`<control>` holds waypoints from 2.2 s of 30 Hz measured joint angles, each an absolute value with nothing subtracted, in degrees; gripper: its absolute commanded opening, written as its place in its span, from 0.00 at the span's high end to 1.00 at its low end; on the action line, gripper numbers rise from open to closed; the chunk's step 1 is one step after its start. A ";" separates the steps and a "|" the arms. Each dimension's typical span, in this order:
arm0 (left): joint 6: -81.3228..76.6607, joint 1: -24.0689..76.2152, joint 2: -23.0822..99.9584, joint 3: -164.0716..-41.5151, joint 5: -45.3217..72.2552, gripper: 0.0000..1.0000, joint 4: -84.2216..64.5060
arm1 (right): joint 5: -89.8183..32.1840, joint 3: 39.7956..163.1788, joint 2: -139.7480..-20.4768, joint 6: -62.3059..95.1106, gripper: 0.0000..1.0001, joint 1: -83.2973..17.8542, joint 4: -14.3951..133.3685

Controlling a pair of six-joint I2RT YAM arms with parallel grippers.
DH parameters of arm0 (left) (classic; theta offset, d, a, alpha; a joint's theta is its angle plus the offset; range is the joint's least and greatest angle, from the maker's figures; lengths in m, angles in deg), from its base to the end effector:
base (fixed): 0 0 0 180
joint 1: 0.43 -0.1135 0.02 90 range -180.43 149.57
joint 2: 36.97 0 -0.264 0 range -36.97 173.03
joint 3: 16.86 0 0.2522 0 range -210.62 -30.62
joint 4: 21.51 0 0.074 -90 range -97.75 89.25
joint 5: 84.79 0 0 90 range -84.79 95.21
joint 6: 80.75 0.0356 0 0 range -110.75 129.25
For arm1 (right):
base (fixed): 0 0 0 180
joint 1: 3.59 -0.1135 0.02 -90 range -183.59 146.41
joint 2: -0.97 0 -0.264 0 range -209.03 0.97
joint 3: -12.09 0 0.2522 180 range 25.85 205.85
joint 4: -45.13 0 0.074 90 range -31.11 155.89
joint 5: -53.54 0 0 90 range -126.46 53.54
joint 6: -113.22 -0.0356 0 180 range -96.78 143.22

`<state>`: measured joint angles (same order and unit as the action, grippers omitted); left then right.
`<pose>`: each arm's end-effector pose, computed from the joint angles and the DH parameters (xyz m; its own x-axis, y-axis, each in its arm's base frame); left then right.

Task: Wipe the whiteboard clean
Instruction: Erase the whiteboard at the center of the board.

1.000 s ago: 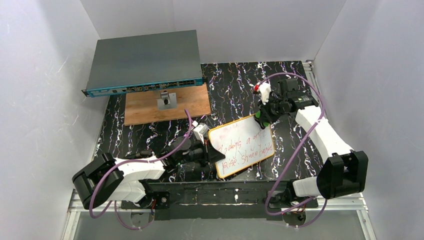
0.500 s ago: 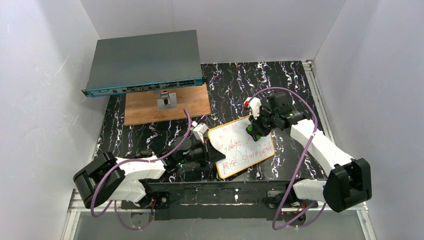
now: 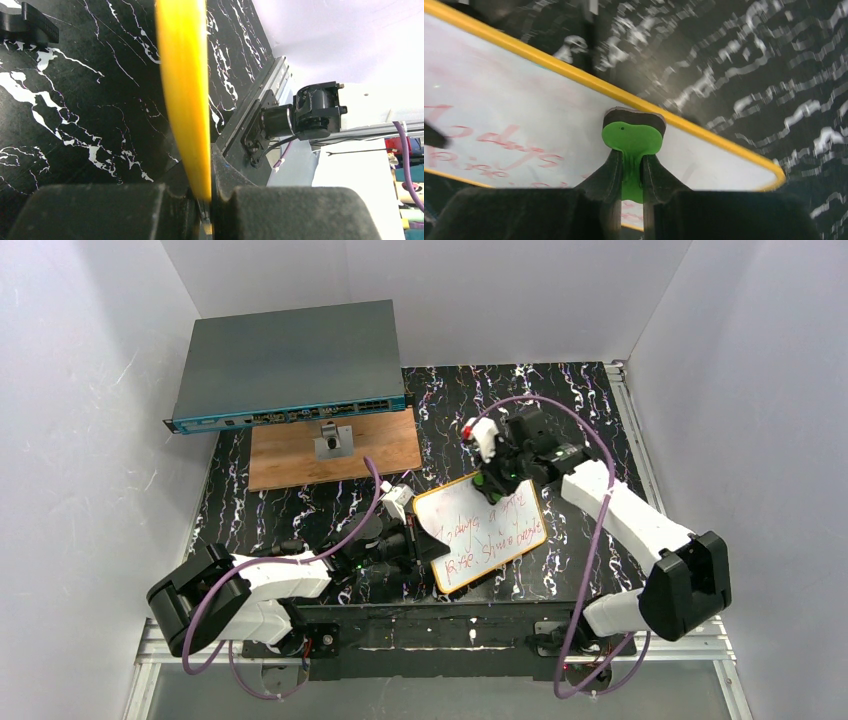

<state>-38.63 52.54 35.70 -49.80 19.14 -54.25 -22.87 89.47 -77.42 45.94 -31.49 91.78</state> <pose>0.1395 -0.1992 0.1911 -0.7306 -0.2269 -0.6440 0.5618 0.3362 -0.7559 0.2543 0.1441 0.2874 -0.3729 -0.6222 -0.6883 -0.8008 0.5905 -0.0999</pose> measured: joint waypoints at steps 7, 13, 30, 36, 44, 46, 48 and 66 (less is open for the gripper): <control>-38.41 52.54 35.83 -49.80 19.10 1.00 -54.23 | -21.48 93.90 -78.34 45.61 0.99 -46.03 92.78; -38.76 52.54 35.87 -49.80 19.31 1.00 -54.01 | -21.06 91.81 -77.57 43.77 0.99 -48.46 90.81; -40.64 52.54 36.74 -49.80 19.12 1.00 -55.24 | -28.01 90.41 -77.12 38.90 0.99 -40.78 88.32; -40.29 52.54 36.74 -49.80 19.07 1.00 -55.19 | -21.67 91.41 -77.47 40.58 0.99 -48.43 89.20; -40.20 52.57 36.74 -49.80 19.12 1.00 -55.24 | -21.10 87.00 -75.02 40.49 0.99 -41.40 86.70; -40.33 52.57 36.74 -49.80 19.12 1.00 -55.24 | -22.11 86.01 -74.84 39.86 0.99 -35.93 85.81; -40.31 52.57 36.74 -49.80 19.12 1.00 -55.28 | -24.21 85.05 -74.80 39.66 0.99 -31.32 84.78; -39.33 52.65 36.72 -49.80 19.64 1.00 -55.37 | -18.57 89.56 -75.67 46.44 0.99 -46.55 88.06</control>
